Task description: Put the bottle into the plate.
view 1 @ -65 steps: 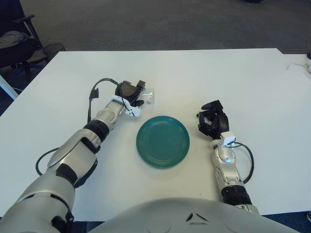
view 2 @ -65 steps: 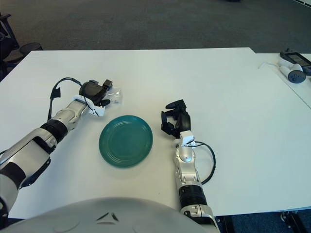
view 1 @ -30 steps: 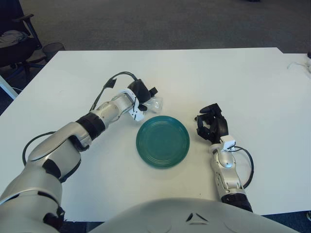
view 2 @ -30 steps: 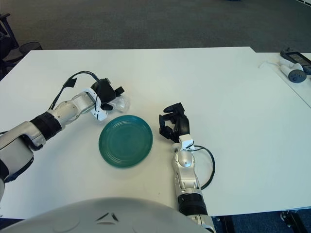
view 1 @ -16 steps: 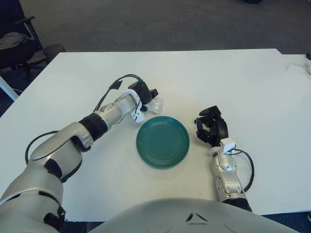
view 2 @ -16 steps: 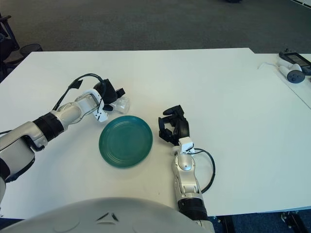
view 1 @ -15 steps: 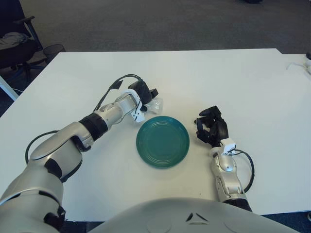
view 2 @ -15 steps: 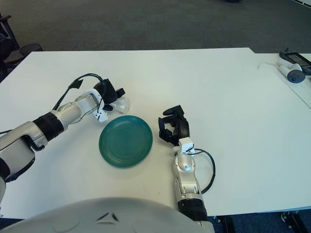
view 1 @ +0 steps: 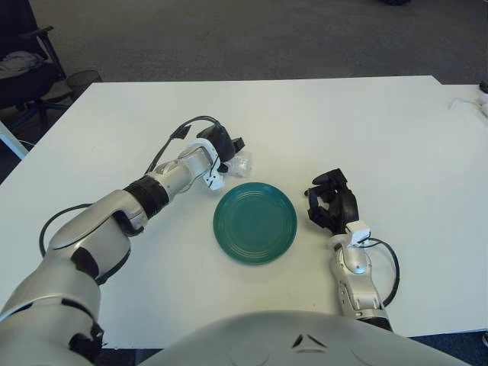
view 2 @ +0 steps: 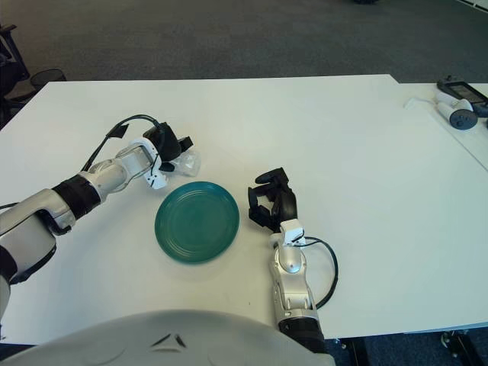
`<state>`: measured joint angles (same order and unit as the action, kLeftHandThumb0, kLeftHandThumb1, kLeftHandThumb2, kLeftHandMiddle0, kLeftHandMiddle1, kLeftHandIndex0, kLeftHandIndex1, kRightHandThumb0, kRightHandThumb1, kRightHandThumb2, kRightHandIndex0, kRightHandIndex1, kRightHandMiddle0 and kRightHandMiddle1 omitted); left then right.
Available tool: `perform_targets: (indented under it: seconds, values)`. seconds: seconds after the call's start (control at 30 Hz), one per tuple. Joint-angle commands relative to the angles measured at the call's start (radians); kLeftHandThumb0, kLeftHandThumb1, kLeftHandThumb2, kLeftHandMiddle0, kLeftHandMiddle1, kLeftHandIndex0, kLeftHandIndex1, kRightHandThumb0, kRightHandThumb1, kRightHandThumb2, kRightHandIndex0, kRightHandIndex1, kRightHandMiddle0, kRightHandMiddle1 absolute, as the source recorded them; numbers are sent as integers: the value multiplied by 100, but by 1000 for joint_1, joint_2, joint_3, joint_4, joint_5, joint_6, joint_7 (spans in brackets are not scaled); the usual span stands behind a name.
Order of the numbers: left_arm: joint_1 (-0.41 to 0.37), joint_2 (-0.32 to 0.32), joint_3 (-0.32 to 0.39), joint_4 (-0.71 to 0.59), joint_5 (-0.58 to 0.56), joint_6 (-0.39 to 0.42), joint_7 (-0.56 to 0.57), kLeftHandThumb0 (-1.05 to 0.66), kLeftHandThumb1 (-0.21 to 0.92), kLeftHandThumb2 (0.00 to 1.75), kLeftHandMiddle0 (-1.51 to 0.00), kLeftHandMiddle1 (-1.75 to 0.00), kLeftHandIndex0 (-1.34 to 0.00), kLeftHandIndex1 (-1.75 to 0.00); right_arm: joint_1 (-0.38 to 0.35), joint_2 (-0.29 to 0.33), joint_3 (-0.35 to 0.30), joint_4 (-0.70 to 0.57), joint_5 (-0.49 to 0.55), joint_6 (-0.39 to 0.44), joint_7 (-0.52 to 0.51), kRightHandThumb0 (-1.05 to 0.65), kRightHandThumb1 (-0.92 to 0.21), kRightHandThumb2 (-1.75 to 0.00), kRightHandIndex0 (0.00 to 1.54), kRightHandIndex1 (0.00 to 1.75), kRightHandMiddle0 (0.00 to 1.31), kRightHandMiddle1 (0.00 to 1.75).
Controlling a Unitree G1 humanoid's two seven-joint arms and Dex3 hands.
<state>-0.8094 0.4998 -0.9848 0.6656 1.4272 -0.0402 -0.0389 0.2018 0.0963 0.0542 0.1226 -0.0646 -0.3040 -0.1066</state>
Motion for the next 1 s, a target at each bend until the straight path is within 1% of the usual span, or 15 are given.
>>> perform_targets:
  seconds: [0.0, 0.17, 0.27, 0.3, 0.47, 0.6, 0.73, 0.8, 0.87, 0.93, 0.97]
  values:
    - [123, -103, -97, 351, 20, -61, 97, -105, 92, 114, -85, -175, -29, -157, 86, 4, -3, 74, 8, 84, -1, 0, -66, -81, 42, 146, 32, 175]
    - [114, -134, -90, 413, 1, -47, 136, -105, 92, 112, -77, -175, -22, -146, 99, -1, -1, 63, 3, 80, 1, 0, -66, -81, 42, 147, 31, 175]
    - [105, -141, -83, 433, -14, -57, 148, -105, 92, 110, -76, -175, -20, -140, 109, -3, 0, 53, 0, 80, 2, 0, -66, -81, 41, 147, 31, 174]
    - [102, -148, -81, 457, -18, -59, 158, -105, 92, 109, -77, -175, -20, -138, 112, -4, 1, 50, 0, 79, 2, 0, -66, -81, 41, 147, 30, 174]
    - [100, -178, -75, 560, -43, -65, 200, -105, 92, 108, -75, -175, -19, -135, 122, -7, 1, 38, 1, 83, 2, 0, -66, -81, 41, 148, 30, 174]
    - [139, -188, -66, 634, -66, -59, 248, -105, 92, 107, -73, -175, -18, -134, 131, -11, 1, 23, -1, 94, 2, 0, -66, -81, 42, 147, 30, 175]
    - [155, -193, -64, 665, -88, -71, 273, -105, 92, 105, -76, -175, -18, -134, 139, -15, 3, 13, -3, 99, 3, 0, -66, -81, 42, 147, 30, 175]
    - [154, -196, -66, 666, -95, -83, 291, -105, 92, 102, -71, -175, -16, -136, 140, -19, 3, 11, -2, 99, 5, 0, -67, -81, 42, 147, 30, 175]
    - [152, -197, -70, 667, -103, -89, 302, -105, 92, 98, -62, -164, -15, -136, 141, -21, 3, 10, -1, 100, 7, 0, -67, -81, 42, 148, 30, 175]
    - [149, -201, -79, 667, -106, -90, 309, -105, 92, 96, -56, -156, -14, -135, 141, -23, 2, 9, 0, 102, 9, 0, -67, -81, 42, 148, 29, 175]
    - [148, -202, -83, 667, -107, -90, 311, -105, 92, 94, -52, -149, -12, -134, 141, -24, 2, 9, 1, 103, 10, 0, -67, -80, 42, 147, 30, 175]
